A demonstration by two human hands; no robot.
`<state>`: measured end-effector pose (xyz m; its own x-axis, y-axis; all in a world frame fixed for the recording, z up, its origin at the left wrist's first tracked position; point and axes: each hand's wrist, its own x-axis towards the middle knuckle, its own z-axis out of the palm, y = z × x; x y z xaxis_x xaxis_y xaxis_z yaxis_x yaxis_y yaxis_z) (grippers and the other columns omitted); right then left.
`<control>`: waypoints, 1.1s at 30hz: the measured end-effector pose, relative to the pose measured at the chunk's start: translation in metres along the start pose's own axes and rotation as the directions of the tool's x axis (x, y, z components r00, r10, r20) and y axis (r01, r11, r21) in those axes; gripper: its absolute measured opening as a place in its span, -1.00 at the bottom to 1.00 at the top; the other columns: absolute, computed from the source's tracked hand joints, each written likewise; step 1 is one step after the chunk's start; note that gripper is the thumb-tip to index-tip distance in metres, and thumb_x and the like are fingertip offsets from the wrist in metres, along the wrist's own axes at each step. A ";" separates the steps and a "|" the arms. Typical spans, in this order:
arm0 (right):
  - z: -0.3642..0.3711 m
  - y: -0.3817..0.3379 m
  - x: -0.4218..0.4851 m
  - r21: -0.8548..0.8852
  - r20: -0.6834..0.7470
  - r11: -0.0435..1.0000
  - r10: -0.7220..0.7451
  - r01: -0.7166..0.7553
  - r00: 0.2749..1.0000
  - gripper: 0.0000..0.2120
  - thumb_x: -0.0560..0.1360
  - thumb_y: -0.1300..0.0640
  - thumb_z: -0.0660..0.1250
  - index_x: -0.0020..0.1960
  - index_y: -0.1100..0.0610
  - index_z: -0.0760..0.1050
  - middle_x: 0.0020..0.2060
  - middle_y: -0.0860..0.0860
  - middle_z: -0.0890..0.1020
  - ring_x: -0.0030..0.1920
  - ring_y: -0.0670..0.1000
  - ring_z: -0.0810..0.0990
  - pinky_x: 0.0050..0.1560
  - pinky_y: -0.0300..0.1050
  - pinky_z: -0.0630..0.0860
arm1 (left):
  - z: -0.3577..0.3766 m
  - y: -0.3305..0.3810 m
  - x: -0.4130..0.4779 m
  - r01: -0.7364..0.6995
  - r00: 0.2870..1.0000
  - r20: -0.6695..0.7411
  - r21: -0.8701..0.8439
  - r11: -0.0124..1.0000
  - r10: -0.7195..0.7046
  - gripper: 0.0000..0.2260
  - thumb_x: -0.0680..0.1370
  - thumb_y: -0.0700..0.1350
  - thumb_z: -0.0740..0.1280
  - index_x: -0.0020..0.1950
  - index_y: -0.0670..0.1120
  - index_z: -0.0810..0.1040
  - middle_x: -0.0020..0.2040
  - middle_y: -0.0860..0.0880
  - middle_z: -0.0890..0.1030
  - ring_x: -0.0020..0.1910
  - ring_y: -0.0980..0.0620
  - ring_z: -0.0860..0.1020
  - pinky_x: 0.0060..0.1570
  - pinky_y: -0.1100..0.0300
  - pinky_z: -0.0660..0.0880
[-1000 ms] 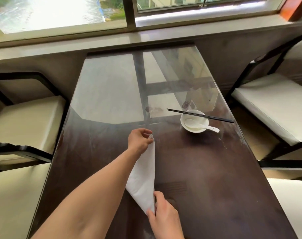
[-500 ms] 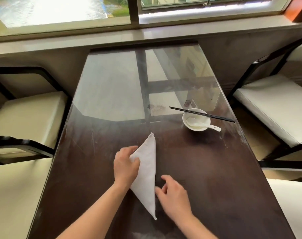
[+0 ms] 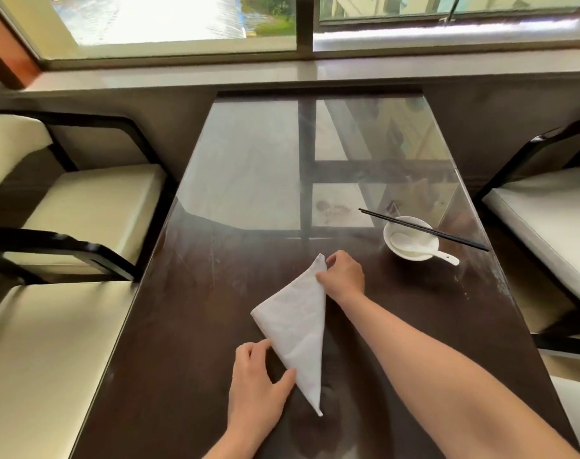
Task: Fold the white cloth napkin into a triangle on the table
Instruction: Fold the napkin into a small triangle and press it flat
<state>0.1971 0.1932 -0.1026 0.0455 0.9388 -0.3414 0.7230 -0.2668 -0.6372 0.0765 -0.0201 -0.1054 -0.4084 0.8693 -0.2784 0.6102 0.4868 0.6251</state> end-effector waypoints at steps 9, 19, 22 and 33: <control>-0.005 0.011 0.008 0.503 0.182 0.805 0.256 -0.314 0.949 -0.84 0.46 0.33 0.39 -0.19 0.10 0.50 -0.18 0.12 0.67 -0.29 0.04 0.60 -0.36 -0.14 0.47 | 0.035 0.015 -0.013 -0.300 0.953 0.136 0.502 0.811 0.269 -0.12 0.22 0.42 0.33 0.43 -0.01 0.37 0.53 -0.18 0.26 0.47 -0.25 0.28 -0.01 -0.11 0.53; -0.016 0.008 0.013 0.438 0.271 0.879 0.072 -0.189 0.960 -0.75 0.41 0.30 0.42 0.07 0.11 0.56 -0.24 0.08 0.62 -0.38 0.02 0.55 -0.36 -0.13 0.50 | 0.013 -0.029 -0.013 -0.457 0.888 0.139 0.368 0.810 0.437 -0.39 0.31 -0.02 0.49 0.32 -0.03 0.41 0.37 -0.14 0.42 0.31 -0.14 0.45 0.03 0.01 0.60; -0.021 0.010 0.016 0.422 0.357 0.883 0.044 -0.204 0.933 -0.82 0.43 0.37 0.33 -0.03 0.19 0.60 -0.32 0.09 0.60 -0.43 0.00 0.54 -0.43 -0.17 0.47 | 0.002 -0.043 -0.005 -0.432 0.897 0.057 0.317 0.844 0.438 -0.40 0.27 -0.21 0.49 0.30 -0.06 0.45 0.33 -0.14 0.43 0.27 -0.13 0.47 0.10 0.05 0.58; -0.042 0.023 0.008 0.523 0.516 0.810 -0.052 -0.266 0.855 -0.81 0.44 0.57 0.23 -0.04 0.37 0.51 -0.20 0.31 0.60 -0.20 0.23 0.70 -0.27 -0.12 0.67 | -0.048 -0.086 0.035 -0.379 0.866 -0.074 0.547 0.746 0.494 -0.64 0.40 -0.40 0.26 0.13 -0.14 0.62 0.05 -0.17 0.58 -0.10 -0.21 0.59 -0.30 0.01 0.54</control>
<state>0.2432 0.2036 -0.0912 -0.3549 0.7039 -0.6153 0.2130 -0.5800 -0.7863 -0.0230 -0.0356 -0.1338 -0.1027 0.9873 0.1214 0.9816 0.0809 0.1731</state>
